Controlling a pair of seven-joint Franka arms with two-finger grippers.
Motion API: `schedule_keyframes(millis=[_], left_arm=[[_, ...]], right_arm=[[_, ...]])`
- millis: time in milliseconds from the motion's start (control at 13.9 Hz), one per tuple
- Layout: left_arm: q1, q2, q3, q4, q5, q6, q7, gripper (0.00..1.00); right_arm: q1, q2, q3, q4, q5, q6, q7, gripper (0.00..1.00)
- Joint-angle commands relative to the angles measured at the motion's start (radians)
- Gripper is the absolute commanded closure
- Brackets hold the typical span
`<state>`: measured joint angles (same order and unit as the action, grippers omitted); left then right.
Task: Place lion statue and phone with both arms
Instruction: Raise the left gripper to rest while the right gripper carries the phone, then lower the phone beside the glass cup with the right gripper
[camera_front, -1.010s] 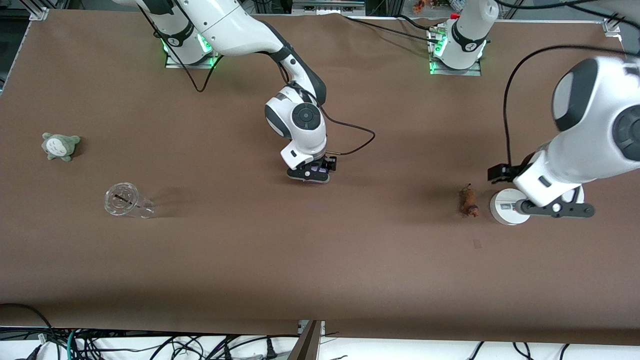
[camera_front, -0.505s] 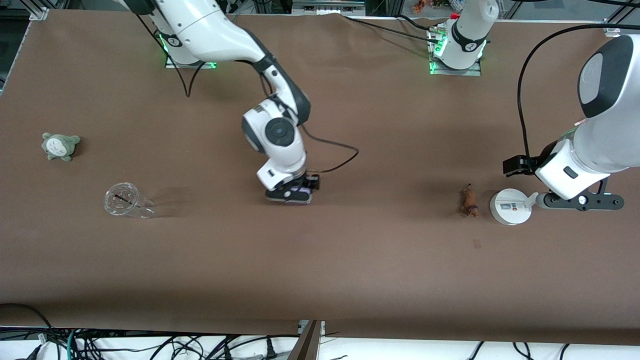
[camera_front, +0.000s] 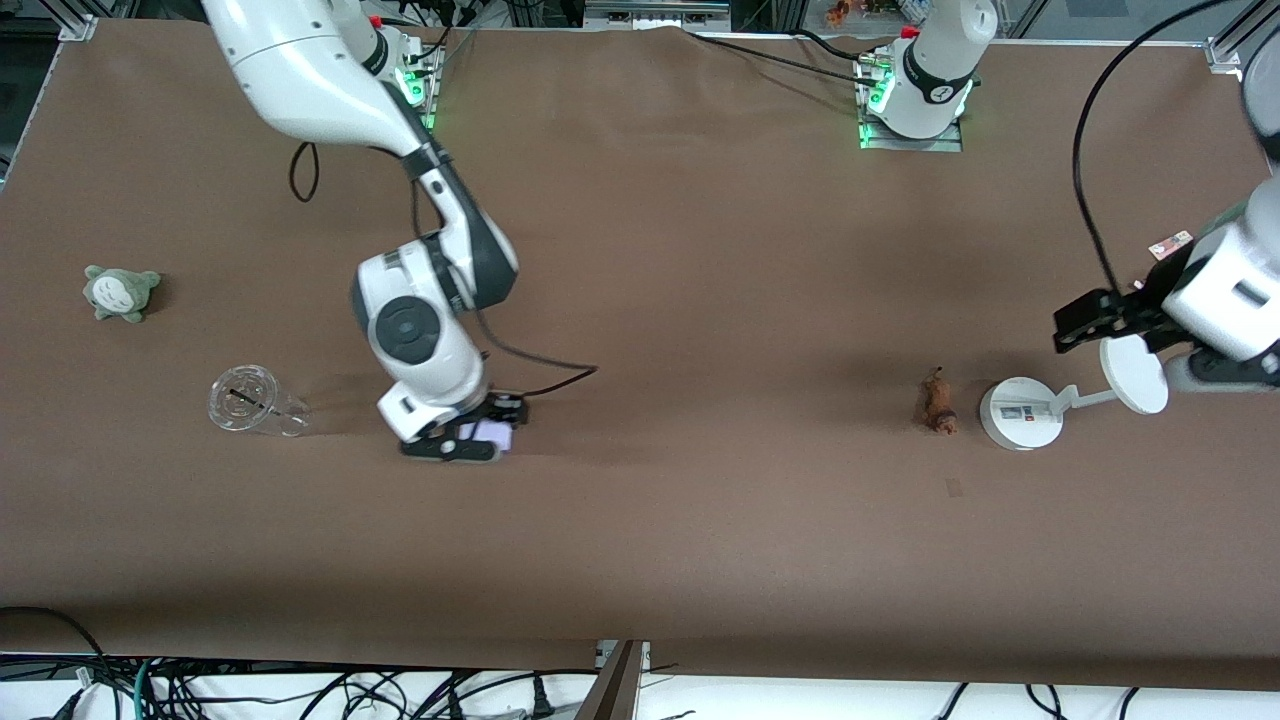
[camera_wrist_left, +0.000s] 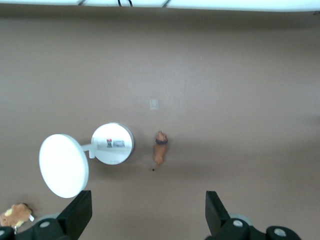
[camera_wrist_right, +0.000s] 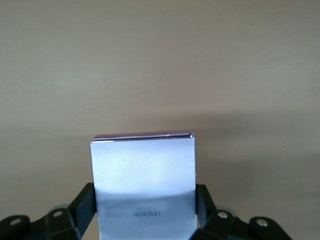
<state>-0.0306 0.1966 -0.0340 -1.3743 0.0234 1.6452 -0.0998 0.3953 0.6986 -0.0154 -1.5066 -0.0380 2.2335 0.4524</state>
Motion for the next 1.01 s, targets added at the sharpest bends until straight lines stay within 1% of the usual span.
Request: schedule_keyframes(millis=[0, 144, 289, 433, 722, 938], left_arm=[[0.011, -0.213, 0.003, -0.253, -0.011, 0.087, 0.003, 0.00], [0.027, -0.262, 0.003, -0.308, -0.010, 0.087, 0.012, 0.00], [0.041, -0.263, -0.009, -0.310, -0.010, 0.071, 0.009, 0.00], [0.081, -0.255, -0.038, -0.307, -0.011, 0.029, 0.015, 0.00], [0.081, -0.250, -0.041, -0.298, -0.011, 0.018, 0.015, 0.00], [0.080, -0.246, -0.041, -0.295, -0.011, 0.019, 0.015, 0.00]], right_arm=[[-0.045, -0.016, 0.017, -0.012, 0.000, -0.032, -0.061, 0.35], [-0.049, -0.015, 0.011, -0.012, 0.000, -0.031, -0.063, 0.35], [-0.071, -0.013, 0.008, -0.014, -0.005, -0.031, -0.066, 0.35], [-0.090, -0.011, 0.008, -0.017, -0.003, -0.032, -0.096, 0.35], [-0.163, -0.004, 0.008, -0.030, -0.003, -0.052, -0.185, 0.35], [-0.187, 0.012, 0.008, -0.055, -0.003, -0.069, -0.228, 0.35]])
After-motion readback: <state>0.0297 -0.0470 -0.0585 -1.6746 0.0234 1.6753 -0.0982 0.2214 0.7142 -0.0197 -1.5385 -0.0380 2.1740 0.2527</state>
